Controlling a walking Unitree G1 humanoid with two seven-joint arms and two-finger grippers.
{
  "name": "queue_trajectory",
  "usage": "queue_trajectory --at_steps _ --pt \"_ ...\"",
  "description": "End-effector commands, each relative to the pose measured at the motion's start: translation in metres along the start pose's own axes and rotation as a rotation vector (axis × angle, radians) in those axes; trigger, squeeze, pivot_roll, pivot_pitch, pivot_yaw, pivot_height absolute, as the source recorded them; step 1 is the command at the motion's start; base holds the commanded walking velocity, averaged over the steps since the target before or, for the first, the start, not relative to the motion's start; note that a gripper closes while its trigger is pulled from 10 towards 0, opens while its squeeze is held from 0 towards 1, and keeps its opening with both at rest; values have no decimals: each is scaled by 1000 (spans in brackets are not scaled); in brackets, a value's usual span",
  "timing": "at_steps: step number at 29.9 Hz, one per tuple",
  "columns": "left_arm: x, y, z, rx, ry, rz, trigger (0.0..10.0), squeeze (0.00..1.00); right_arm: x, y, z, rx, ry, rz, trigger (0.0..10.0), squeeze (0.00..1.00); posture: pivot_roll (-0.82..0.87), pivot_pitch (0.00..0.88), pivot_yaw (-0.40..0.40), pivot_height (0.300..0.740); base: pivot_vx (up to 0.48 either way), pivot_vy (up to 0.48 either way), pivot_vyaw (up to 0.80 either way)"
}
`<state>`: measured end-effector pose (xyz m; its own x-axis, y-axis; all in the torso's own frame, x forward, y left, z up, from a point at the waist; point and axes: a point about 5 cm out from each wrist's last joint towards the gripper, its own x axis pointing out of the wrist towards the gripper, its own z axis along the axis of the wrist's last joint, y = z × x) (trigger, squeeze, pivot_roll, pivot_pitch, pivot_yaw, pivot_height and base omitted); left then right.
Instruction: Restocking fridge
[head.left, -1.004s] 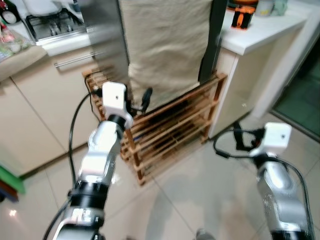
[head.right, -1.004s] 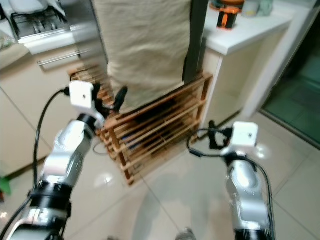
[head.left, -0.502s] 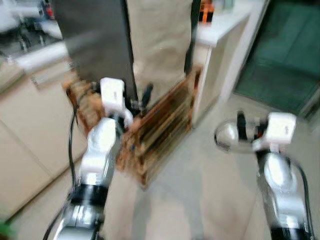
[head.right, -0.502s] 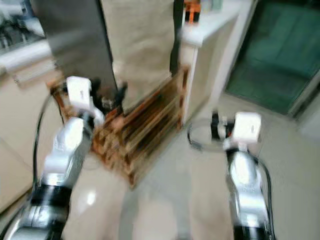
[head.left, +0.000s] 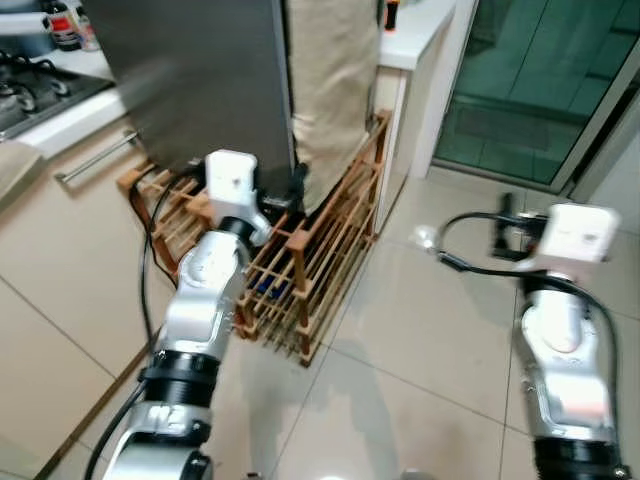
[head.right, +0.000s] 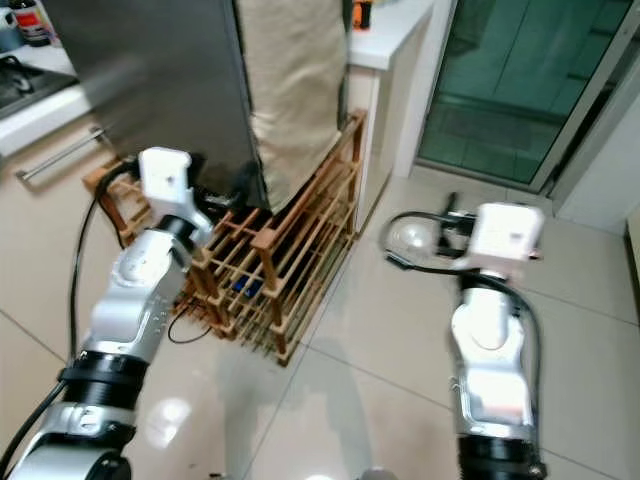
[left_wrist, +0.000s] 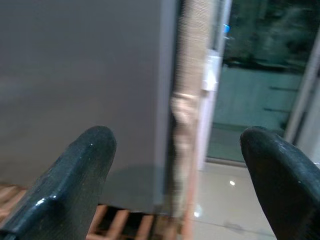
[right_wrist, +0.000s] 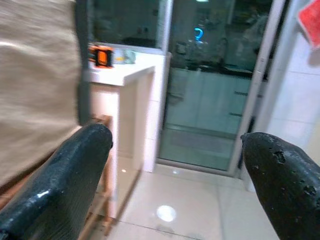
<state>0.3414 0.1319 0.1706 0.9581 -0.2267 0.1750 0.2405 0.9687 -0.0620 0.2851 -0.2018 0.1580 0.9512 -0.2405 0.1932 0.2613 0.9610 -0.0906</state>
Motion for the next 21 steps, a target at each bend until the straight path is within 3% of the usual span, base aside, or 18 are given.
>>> queue_trajectory --at_steps 1,15,21 --pt "5 -9 8 -16 -21 -13 10000 0 2 -3 5 -18 -23 0 10000 0 -193 0 44 736 431 0 0" --pt "10 -31 12 76 -28 -133 10000 0 0 2 4 -7 -21 9 10000 0 -197 0 52 736 467 0 0" --pt "11 -29 13 49 -26 -112 10000 0 0 5 3 -3 -19 22 10000 0 -194 0 54 736 463 0 0"
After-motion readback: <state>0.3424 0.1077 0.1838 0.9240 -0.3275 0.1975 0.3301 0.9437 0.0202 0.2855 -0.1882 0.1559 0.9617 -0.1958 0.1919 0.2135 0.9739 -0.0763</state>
